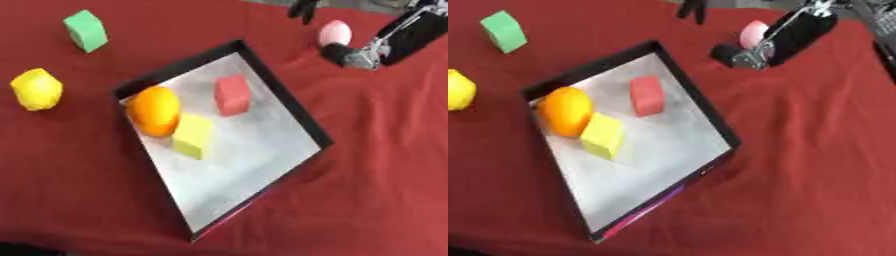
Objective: Pick up objects on the table and place them in the box.
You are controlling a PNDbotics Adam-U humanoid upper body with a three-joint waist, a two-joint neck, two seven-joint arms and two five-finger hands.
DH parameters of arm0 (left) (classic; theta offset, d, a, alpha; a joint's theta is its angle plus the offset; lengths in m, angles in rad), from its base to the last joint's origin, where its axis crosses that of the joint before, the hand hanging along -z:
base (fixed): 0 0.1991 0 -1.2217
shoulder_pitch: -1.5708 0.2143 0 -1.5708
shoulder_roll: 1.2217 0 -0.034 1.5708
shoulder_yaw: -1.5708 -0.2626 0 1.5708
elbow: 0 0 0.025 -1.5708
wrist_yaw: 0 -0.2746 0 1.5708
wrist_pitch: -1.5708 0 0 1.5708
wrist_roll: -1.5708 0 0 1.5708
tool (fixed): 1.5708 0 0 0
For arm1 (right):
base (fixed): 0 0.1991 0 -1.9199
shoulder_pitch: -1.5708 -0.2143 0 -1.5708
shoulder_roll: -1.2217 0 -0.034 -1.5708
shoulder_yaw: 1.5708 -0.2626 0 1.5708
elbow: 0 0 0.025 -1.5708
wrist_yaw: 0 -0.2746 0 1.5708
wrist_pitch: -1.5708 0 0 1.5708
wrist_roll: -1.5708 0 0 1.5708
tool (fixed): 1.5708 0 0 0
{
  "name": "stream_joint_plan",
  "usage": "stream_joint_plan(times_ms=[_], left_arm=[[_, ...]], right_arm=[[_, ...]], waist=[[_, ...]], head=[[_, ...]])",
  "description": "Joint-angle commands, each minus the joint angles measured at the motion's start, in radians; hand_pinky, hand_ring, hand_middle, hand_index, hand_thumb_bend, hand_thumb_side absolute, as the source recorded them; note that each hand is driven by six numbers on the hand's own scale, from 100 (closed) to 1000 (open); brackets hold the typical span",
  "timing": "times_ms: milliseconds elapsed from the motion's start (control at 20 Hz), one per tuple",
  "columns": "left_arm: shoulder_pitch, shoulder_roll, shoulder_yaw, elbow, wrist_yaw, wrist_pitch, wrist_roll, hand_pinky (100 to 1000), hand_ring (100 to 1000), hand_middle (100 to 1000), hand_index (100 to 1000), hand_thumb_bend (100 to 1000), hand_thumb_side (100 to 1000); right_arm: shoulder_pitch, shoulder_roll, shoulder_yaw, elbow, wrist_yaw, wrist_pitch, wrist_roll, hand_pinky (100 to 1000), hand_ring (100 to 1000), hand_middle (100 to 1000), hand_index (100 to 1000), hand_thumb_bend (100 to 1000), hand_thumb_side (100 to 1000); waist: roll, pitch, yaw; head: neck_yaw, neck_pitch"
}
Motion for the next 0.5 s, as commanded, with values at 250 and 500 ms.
stream_joint_plan(times_ms=[250,500], left_arm=[[-0.016,0.03,0.001,-0.011,-0.003,0.002,-0.006,643,853,682,742,333,622],[-0.028,0.027,-0.008,-0.014,0.001,0.002,-0.016,642,853,682,742,333,623]], right_arm=[[0.017,-0.071,-0.093,0.163,0.043,0.059,-0.089,854,757,667,866,100,194],[0.016,-0.066,-0.091,0.288,0.116,0.07,-0.154,885,826,760,909,100,229]], waist=[[0.013,-0.006,0.003],[0.01,0.008,0.017]], head=[[-0.001,-0.021],[-0.018,-0.034]])
